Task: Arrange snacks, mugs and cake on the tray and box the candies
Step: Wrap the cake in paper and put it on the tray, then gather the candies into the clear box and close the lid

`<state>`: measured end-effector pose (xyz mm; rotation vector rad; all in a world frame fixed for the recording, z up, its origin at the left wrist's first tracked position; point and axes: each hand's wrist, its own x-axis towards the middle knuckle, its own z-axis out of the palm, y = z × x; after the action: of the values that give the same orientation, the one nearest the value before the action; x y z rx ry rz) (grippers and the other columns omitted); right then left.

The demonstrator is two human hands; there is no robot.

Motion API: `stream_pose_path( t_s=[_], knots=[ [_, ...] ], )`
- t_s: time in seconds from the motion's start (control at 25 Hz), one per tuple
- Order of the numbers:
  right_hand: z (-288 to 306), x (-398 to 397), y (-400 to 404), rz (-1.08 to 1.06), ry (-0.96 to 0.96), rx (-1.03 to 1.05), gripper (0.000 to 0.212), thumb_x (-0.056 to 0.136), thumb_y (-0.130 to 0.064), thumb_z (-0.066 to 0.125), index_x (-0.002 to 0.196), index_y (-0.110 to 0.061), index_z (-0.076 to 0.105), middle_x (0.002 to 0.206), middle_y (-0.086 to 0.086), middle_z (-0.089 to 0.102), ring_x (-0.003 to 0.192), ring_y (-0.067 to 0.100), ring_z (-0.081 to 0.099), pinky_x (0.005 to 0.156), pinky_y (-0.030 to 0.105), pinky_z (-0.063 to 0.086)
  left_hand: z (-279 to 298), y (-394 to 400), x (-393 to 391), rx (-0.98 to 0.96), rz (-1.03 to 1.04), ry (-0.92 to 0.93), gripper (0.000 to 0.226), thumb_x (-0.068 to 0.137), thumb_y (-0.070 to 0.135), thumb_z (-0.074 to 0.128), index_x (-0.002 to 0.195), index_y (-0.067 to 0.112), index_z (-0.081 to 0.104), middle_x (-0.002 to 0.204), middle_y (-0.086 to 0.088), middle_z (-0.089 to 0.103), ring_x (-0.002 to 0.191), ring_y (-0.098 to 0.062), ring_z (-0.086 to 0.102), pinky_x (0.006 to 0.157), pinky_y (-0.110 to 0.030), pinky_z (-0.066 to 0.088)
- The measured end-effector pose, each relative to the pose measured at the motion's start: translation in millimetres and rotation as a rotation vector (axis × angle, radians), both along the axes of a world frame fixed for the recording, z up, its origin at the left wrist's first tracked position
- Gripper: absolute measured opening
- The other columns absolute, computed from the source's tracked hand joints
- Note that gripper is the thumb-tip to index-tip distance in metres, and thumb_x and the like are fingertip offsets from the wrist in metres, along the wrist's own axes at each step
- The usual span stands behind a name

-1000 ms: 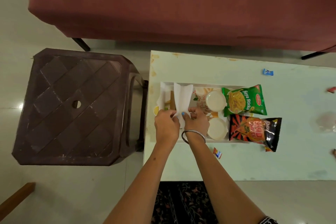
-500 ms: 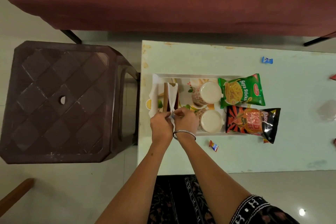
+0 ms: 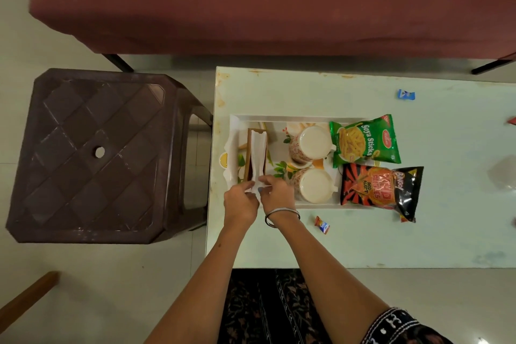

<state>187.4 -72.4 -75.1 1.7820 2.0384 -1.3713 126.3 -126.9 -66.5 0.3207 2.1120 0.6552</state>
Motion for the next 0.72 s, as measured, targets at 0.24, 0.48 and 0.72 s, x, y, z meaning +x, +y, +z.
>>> stream_pose_path(
  t_s=[0.24, 0.48, 0.72],
  knots=[
    [39, 64, 32, -0.1, 0.132, 0.184, 0.019, 0.09, -0.019, 0.055, 0.092, -0.006, 0.07, 0.089, 0.013, 0.072, 0.084, 0.027, 0.065, 0.067, 0.023, 0.04, 13, -12, 14, 0.009, 0.026, 0.094, 0.023, 0.088, 0.011, 0.054, 0.108, 0.007, 0.065, 0.113, -0.014, 0.066, 0.102, -0.028, 0.062, 0.083, -0.027, 0.046],
    [65, 164, 106, -0.51, 0.09, 0.559, 0.016, 0.088, -0.012, 0.049, 0.092, -0.008, 0.064, 0.092, 0.015, 0.068, 0.082, 0.031, 0.062, 0.065, 0.025, 0.037, 22, -9, 25, 0.087, 0.244, 0.339, 0.023, 0.09, 0.015, 0.053, 0.103, 0.002, 0.066, 0.099, -0.018, 0.069, 0.094, -0.03, 0.062, 0.078, -0.025, 0.039],
    [29, 263, 167, -0.961, -0.073, 0.313, 0.031, 0.09, -0.007, 0.042, 0.112, -0.006, 0.064, 0.117, 0.018, 0.065, 0.097, 0.03, 0.06, 0.083, 0.028, 0.045, 16, 10, -4, 0.024, 0.408, 0.434, 0.024, 0.089, 0.016, 0.051, 0.105, 0.004, 0.065, 0.109, -0.017, 0.067, 0.102, -0.033, 0.061, 0.082, -0.032, 0.044]
  ],
)
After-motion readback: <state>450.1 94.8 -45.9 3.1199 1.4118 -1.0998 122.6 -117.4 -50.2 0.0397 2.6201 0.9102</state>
